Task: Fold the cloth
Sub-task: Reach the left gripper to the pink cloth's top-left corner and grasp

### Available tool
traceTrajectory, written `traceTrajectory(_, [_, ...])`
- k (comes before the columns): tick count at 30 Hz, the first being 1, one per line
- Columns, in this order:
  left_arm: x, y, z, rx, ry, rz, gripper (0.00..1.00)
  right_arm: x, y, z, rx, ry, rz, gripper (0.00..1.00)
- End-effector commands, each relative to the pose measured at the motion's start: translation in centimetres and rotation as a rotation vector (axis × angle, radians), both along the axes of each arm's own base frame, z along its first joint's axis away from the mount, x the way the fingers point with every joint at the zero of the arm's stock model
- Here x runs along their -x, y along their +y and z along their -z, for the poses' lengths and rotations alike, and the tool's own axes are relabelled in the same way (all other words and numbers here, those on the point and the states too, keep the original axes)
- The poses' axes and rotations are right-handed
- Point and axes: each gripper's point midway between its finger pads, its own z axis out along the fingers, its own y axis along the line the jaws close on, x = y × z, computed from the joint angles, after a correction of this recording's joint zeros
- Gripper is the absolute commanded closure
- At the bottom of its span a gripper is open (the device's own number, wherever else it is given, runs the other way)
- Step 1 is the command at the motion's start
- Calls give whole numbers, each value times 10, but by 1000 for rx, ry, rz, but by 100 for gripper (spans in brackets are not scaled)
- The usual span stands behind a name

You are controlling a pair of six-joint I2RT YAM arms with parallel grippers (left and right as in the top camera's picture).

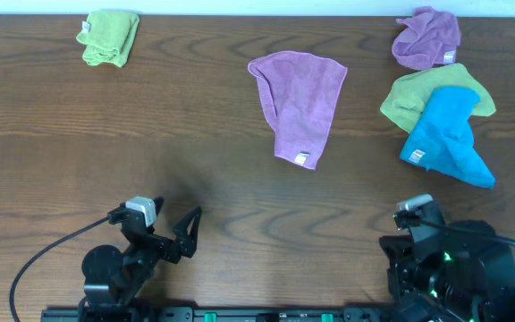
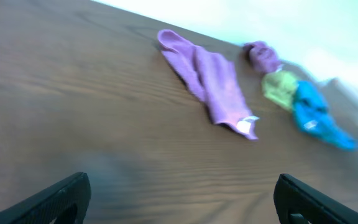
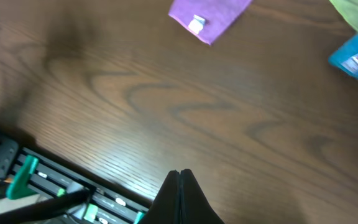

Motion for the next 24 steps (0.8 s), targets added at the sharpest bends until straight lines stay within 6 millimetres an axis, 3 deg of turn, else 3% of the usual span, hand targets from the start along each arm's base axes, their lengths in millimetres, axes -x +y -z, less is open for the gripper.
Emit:
traceTrajectory(1, [7, -14, -1, 197, 105, 38, 5, 0, 8, -5, -50, -3, -9, 98])
traceTrajectory(8, [7, -18, -11, 337, 149, 29, 4, -7, 11, -12, -50, -54, -30, 98])
traceTrajectory(10, [12, -32, -49, 328, -21, 163, 4, -8, 11, -13, -51, -62, -34, 98])
traceTrajectory(12, [9, -29, -64, 323, -84, 149, 4, -11, 13, -16, -48, -87, -49, 98])
traceTrajectory(14, [-3, -21, -64, 303, -88, 89, 4, -18, 16, -23, -66, -123, -49, 99])
traceTrajectory(20, [-29, -22, -56, 204, -26, 95, 4, -34, 21, -34, -77, -177, -35, 99])
traceTrajectory(24, [-66, -33, -62, 40, 35, 163, 4, -45, 27, -35, -77, -183, -33, 92])
